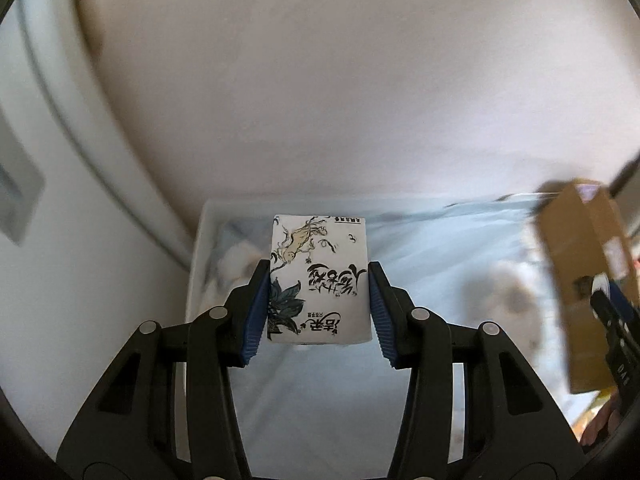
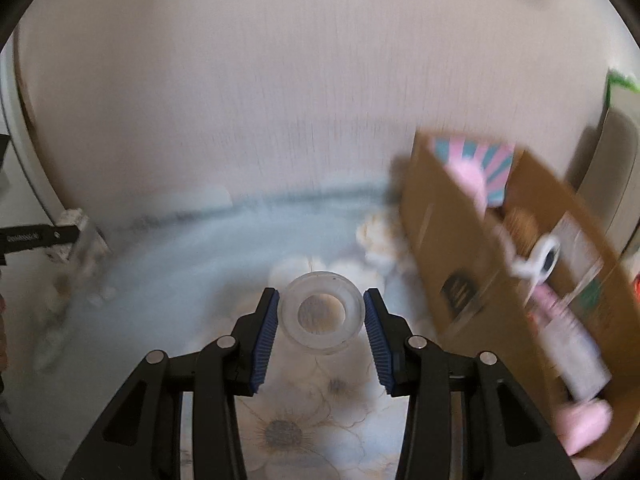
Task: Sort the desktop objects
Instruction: 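Lift and carry the card box and white disc over the cardboard box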
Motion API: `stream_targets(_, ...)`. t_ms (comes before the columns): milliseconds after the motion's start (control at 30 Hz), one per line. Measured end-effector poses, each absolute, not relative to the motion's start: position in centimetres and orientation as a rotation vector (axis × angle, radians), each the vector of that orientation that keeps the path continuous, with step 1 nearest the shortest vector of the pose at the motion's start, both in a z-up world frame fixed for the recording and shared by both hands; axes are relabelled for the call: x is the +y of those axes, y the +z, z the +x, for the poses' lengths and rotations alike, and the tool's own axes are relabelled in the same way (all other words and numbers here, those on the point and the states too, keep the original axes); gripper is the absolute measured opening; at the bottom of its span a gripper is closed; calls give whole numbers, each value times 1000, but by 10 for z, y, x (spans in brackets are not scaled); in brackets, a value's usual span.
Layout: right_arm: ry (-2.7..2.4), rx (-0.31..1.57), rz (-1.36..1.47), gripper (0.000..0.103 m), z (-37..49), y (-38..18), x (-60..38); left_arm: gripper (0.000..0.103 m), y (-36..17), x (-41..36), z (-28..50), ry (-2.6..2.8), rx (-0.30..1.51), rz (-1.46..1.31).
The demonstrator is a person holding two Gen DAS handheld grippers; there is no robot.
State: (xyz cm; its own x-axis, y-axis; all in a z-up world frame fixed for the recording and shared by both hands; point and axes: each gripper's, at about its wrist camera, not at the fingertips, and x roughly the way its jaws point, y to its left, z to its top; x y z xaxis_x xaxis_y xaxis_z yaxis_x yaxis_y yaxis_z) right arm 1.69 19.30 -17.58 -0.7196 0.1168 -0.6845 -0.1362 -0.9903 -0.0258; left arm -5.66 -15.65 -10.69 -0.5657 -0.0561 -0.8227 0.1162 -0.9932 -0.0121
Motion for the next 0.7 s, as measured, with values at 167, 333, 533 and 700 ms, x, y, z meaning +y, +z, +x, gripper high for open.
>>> stream_targets(167,2806,122,-1020,40,35,-115,227,43,-63,-66,-75,-2862,52,1421)
stream_targets(333,2735,163,-1005,40,67,-78,283,43,-50,47,-90,-3046,-43,1488)
stream_targets(533,2660,145,-1097,40,91,-87,331,43,-67,149,-110,-3062,-135,1650)
stream_targets(700,2638,198,-1152,40,97,-102,360,43,-70,185,-121,-3049,-199,1681)
